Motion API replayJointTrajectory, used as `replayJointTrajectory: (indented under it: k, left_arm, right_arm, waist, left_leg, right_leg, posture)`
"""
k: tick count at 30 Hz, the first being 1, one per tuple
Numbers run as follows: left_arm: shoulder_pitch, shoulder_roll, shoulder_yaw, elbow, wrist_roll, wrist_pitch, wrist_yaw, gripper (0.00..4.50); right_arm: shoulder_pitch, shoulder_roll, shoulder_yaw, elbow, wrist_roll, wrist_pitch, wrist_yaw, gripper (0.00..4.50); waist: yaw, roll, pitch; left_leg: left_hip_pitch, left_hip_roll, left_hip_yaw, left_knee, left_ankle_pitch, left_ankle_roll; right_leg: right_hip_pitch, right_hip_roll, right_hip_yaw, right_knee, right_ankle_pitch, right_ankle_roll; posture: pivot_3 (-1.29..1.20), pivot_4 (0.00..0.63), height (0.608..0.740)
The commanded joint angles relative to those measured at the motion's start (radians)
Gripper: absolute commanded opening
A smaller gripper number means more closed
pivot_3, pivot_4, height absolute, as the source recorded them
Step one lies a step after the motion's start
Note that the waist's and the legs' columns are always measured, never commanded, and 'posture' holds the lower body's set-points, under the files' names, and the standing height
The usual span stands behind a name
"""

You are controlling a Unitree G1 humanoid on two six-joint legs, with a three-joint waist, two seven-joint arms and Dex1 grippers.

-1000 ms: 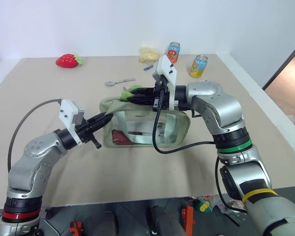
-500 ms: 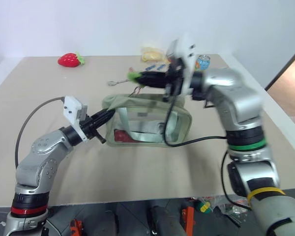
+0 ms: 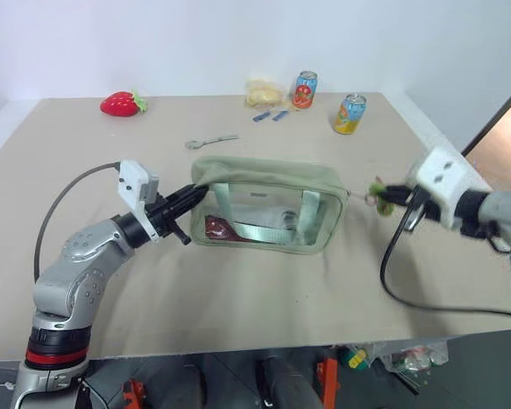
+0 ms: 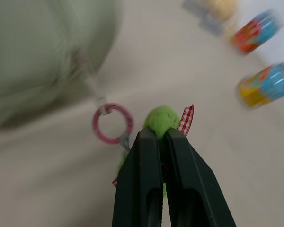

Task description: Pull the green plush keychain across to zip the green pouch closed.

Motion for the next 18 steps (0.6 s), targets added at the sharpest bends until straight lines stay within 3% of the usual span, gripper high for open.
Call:
replayJointTrajectory:
  k: [1, 3, 8, 12, 18]
  left_arm:
    - [-0.012, 0.003, 0.021, -0.001, 0.005, -0.011, 0.017, 0.0]
    - [-0.014, -0.005, 0.016, 0.007, 0.007, -0.014, 0.02, 0.0]
    - [-0.004, 0.006, 0.006, 0.013, 0.035, -0.033, 0.005, 0.0]
    - [0.001, 0.003, 0.015, 0.016, 0.045, -0.045, 0.014, 0.0]
    - [-0.003, 0.006, 0.026, 0.034, 0.046, -0.045, 0.021, 0.0]
  right_arm:
    - [0.037, 0.163, 0.139, -0.052, -0.032, 0.035, -0.1, 0.02]
    - [0.021, 0.263, 0.215, 0.027, -0.11, -0.049, -0.177, 0.02]
    - [-0.151, 0.431, 0.194, 0.236, -0.148, -0.141, -0.304, 0.02]
    - [-0.187, 0.42, 0.172, 0.287, -0.16, -0.214, -0.289, 0.02]
    - [-0.185, 0.377, 0.106, 0.221, -0.097, -0.182, -0.224, 0.02]
  waist:
    - [-0.005, -0.002, -0.001]
    - [-0.013, -0.004, -0.002]
    - [-0.028, -0.005, 0.0]
    - [-0.025, -0.006, 0.0]
    - [-0.021, -0.005, 0.0]
  left_leg:
    - [0.001, 0.0, 0.0, 0.001, 0.0, 0.0]
    - [0.003, 0.001, -0.002, 0.001, 0.001, -0.001]
    - [0.002, -0.001, 0.0, 0.004, 0.005, -0.006]
    - [0.002, -0.004, 0.002, 0.005, 0.006, -0.004]
    - [0.0, -0.005, 0.001, 0.0, 0.005, -0.004]
  right_leg:
    - [0.001, 0.0, 0.0, 0.0, 0.0, 0.0]
    - [0.003, 0.002, -0.001, 0.0, -0.001, -0.003]
    - [0.003, 0.001, 0.005, 0.0, 0.0, -0.003]
    - [0.003, 0.001, 0.011, -0.001, 0.003, -0.001]
    - [0.001, 0.002, 0.012, -0.001, 0.005, 0.004]
  posture:
    - [0.0, 0.15, 0.74]
    - [0.0, 0.15, 0.74]
    - [0.0, 0.15, 0.74]
    - [0.0, 0.15, 0.74]
    - [0.0, 0.15, 0.74]
